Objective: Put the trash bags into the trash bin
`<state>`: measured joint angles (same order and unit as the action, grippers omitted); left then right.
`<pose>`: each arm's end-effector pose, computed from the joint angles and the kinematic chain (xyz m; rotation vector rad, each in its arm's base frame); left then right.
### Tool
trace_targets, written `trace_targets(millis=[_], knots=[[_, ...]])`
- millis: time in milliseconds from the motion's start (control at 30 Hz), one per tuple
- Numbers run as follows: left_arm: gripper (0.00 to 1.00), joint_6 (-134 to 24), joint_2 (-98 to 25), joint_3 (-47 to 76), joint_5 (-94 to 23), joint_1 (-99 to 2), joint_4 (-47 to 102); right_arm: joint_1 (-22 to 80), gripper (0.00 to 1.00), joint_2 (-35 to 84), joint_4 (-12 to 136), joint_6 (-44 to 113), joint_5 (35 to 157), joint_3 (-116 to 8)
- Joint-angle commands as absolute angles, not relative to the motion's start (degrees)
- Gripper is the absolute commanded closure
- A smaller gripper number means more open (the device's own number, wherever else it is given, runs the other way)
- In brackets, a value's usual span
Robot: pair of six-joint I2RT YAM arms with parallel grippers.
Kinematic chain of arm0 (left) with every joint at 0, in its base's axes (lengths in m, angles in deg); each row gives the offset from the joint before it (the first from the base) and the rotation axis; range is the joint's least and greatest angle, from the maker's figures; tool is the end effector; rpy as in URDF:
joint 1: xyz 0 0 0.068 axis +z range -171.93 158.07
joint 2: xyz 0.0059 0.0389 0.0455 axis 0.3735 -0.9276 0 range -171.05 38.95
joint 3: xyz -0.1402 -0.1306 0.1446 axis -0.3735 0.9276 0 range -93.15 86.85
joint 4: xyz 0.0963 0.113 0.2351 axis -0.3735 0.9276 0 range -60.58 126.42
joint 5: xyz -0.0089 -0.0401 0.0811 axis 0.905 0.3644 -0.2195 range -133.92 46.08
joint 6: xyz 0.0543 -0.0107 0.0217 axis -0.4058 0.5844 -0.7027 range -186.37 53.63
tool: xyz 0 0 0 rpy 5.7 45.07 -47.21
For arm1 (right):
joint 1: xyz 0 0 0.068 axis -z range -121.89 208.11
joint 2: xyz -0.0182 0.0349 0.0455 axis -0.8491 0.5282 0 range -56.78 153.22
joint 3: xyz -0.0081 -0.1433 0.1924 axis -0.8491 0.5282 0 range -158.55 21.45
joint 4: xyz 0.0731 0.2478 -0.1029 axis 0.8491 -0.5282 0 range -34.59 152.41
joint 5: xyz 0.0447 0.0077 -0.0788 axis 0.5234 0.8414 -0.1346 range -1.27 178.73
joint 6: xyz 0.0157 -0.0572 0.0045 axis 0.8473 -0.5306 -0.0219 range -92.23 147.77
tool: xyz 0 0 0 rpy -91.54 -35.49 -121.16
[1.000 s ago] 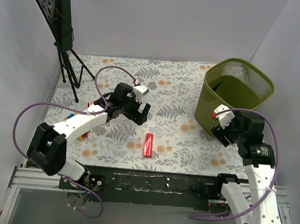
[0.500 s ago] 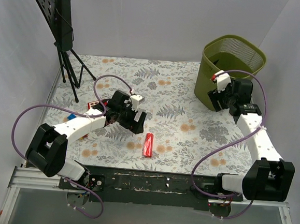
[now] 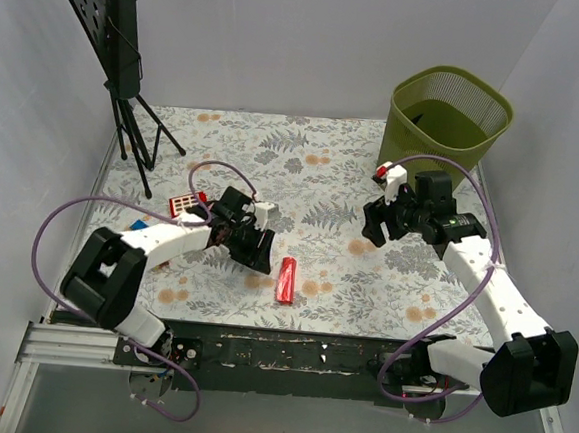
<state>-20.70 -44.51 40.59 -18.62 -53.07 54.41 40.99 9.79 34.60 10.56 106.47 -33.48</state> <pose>0.2405 -0.1670 0.1307 -0.2058 2.8784 -0.9501 0.2705 0.0972 0.2569 -0.8178 2.0891 0.3483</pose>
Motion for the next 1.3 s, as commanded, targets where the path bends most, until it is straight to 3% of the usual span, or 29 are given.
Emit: trace_targets(millis=[0,233,400,600,667,767,867,1000,1267], knots=[[0.63,-24.44,-53.57,35.27,-7.73,-53.31,59.19,41.5,0.18,8.01,33.14,13.44,108.86,-32.6],[0.76,-26.29,-60.09,27.8,6.25,-56.38,60.09,41.5,0.18,4.4,33.76,13.71,108.86,-27.42],[0.79,-26.29,-68.34,16.57,10.31,-60.94,61.23,41.5,0.18,1.06,34.9,15.11,109.03,-22.15],[0.64,-22.77,-80.66,2.84,7.68,-63.24,62.55,41.59,0.16,0.79,35.95,18.36,110.79,-19.94],[0.6,-25.4,-78.57,1.51,5.93,-63.15,63.43,41.59,0.13,2.1,37.09,20.55,113.59,-19.94],[0.45,-24.37,-69.63,4.13,0.22,-60.44,62.47,41.07,0.12,5.53,40.86,26.69,122.19,-19.94],[0.26,-17.96,-61.01,8.27,-16.07,-55.44,62.98,37.48,0.12,9.57,45.96,32.06,123.63,-20.64],[0.2,-14.61,-54.75,12.75,-26.15,-49.28,69.66,30.27,0.11,15.54,49.22,35.32,121.96,-24.59],[0.18,-12.76,-44.73,24.97,-29.15,-44.09,69.76,22.44,0.15,30.4,45.98,46.14,112.55,-35.84]])
